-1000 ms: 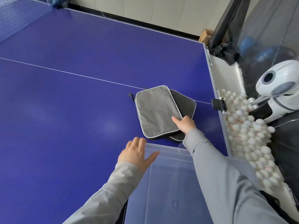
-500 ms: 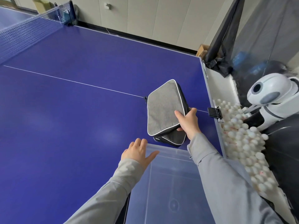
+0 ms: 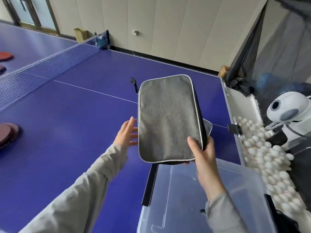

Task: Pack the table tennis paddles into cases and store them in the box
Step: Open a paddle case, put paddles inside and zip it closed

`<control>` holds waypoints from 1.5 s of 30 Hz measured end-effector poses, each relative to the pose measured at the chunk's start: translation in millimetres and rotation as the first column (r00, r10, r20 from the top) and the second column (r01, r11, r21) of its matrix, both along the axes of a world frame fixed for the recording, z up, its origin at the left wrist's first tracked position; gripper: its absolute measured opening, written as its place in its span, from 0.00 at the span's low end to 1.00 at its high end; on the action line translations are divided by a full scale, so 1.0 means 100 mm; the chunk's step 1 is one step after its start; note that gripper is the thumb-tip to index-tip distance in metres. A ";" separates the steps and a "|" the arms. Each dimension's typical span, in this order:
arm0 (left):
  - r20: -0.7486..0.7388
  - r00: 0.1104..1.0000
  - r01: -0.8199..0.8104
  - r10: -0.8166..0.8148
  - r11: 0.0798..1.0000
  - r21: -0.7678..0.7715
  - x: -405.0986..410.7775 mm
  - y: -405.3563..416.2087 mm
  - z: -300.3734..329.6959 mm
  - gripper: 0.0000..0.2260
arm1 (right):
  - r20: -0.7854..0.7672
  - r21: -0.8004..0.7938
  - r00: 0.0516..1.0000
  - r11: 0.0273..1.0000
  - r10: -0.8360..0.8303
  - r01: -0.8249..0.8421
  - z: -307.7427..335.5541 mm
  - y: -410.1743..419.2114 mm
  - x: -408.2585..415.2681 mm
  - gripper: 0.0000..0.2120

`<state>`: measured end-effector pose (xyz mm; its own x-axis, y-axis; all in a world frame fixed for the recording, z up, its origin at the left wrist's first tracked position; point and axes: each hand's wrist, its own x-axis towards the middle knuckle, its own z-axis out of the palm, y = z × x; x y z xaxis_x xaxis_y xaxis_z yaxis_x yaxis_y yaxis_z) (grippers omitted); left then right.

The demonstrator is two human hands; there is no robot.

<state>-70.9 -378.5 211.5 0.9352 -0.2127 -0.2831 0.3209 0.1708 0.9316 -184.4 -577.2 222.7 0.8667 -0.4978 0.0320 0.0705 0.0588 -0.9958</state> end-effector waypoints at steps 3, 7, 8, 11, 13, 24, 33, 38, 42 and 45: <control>0.033 0.997 -0.074 0.075 0.997 -0.013 -0.03 0.36 0.10 0.16 | -0.046 -0.011 0.993 0.994 0.109 -0.110 -0.13 0.37 -0.14 0.08; 0.044 0.976 -0.211 0.212 0.977 -0.042 -0.15 0.82 0.02 0.17 | -0.132 -0.116 0.965 0.963 0.228 -0.244 -0.28 0.83 -0.15 0.13; 0.042 0.970 -0.239 0.241 0.970 -0.041 -0.16 0.93 -0.01 0.17 | -0.160 -0.143 0.955 0.951 0.252 -0.275 -0.31 0.94 -0.13 0.13; 0.082 0.948 -0.308 0.308 0.951 -0.009 -0.08 1.29 -0.11 0.18 | -0.243 -0.236 0.933 0.917 0.264 -0.321 -0.40 1.26 -0.01 0.14; 0.136 0.939 -0.319 0.317 0.948 -0.007 0.05 1.60 -0.17 0.17 | -0.284 -0.343 0.941 0.896 0.186 -0.281 -0.45 1.50 0.15 0.15; 0.377 0.903 -0.100 -0.204 0.755 0.648 0.91 3.65 -0.48 0.21 | -0.104 -0.662 0.984 0.729 0.142 -0.175 0.18 3.47 1.82 0.13; 0.318 0.783 0.070 -0.534 0.584 0.809 1.10 4.26 -0.55 0.20 | -0.450 -0.631 0.850 0.577 0.273 -0.519 0.31 4.08 2.21 0.02; 0.299 0.719 0.086 -0.627 0.507 0.858 1.06 4.33 -0.53 0.21 | -0.501 -0.581 0.797 0.552 0.337 -0.598 0.29 4.09 2.15 0.02; 0.336 0.725 0.096 -0.602 0.571 0.816 1.03 4.37 -0.50 0.22 | -0.370 -0.602 0.889 0.660 0.270 -0.450 0.27 4.06 2.04 0.07; 0.360 0.718 0.095 -0.596 0.595 0.798 1.02 4.36 -0.46 0.22 | -0.347 -0.574 0.897 0.695 0.273 -0.433 0.27 3.98 1.96 0.04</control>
<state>31.0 57.4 165.9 0.8465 -0.5316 0.0296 -0.3961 -0.5918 0.7021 11.7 -178.7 249.7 0.9961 -0.0883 0.0089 -0.0463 -0.6022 -0.7970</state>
